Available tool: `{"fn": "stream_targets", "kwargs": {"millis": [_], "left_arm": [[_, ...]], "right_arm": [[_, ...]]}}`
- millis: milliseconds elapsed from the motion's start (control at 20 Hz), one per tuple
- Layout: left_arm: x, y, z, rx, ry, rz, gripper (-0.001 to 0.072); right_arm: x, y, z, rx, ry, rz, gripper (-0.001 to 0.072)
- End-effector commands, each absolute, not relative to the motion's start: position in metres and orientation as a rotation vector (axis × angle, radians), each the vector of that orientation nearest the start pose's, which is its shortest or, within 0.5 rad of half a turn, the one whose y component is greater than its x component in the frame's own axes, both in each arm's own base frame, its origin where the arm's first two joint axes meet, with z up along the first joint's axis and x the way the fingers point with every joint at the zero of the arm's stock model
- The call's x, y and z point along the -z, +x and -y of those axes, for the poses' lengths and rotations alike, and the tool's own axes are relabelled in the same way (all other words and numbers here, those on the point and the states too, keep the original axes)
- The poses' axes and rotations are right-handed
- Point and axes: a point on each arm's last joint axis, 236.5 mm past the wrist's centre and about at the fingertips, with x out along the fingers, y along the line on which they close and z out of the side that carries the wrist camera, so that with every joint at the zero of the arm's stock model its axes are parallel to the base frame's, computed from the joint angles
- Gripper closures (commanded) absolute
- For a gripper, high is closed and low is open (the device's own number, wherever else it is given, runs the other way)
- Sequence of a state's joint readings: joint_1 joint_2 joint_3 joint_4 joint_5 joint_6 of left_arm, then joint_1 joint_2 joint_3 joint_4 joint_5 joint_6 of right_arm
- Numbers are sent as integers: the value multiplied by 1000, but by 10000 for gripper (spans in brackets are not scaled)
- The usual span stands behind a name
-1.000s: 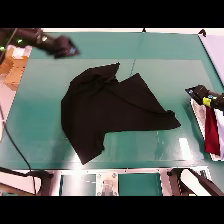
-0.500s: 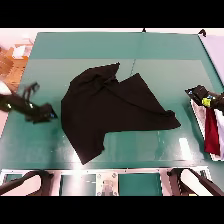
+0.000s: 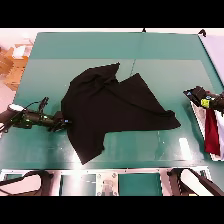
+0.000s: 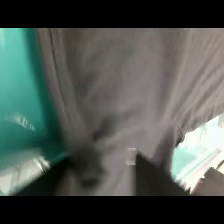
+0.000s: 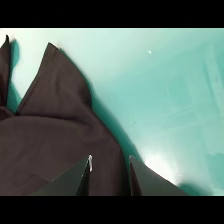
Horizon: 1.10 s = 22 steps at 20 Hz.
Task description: Fold the shirts.
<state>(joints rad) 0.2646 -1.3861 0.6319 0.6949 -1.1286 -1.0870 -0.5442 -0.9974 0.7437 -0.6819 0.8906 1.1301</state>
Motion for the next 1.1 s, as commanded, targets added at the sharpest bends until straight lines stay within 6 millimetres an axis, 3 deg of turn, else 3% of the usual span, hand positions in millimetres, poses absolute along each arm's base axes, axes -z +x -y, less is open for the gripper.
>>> {"fn": "stream_targets", "kwargs": {"millis": [0,50,100,200,250,300,400,600,750,850,1050], "left_arm": [[100,289,96,438,-852,-1431,551],[93,290,90,463,-848,-1427,669],[88,291,84,475,-842,-1429,683],[82,292,65,467,-822,-1432,683],[83,294,55,446,-811,-1427,683],[85,296,50,430,-806,-1418,683],[90,299,44,410,-773,-1405,683],[93,312,32,373,-724,-1364,683],[84,324,27,375,-703,-1333,683],[82,326,27,376,-704,-1327,683],[82,326,27,379,-702,-1326,683]], "right_arm": [[-41,368,58,-11,711,-781,428],[-39,366,59,-7,698,-791,421],[-35,362,61,-3,678,-812,420],[-23,348,64,8,660,-880,403],[-16,339,67,24,662,-924,336],[-7,325,70,43,673,-985,320],[16,292,72,75,723,-1147,320],[44,241,51,9,779,-1423,321],[62,217,66,60,693,-1531,320],[75,207,57,41,729,-1585,320],[102,195,14,-90,806,-1666,320]]}}
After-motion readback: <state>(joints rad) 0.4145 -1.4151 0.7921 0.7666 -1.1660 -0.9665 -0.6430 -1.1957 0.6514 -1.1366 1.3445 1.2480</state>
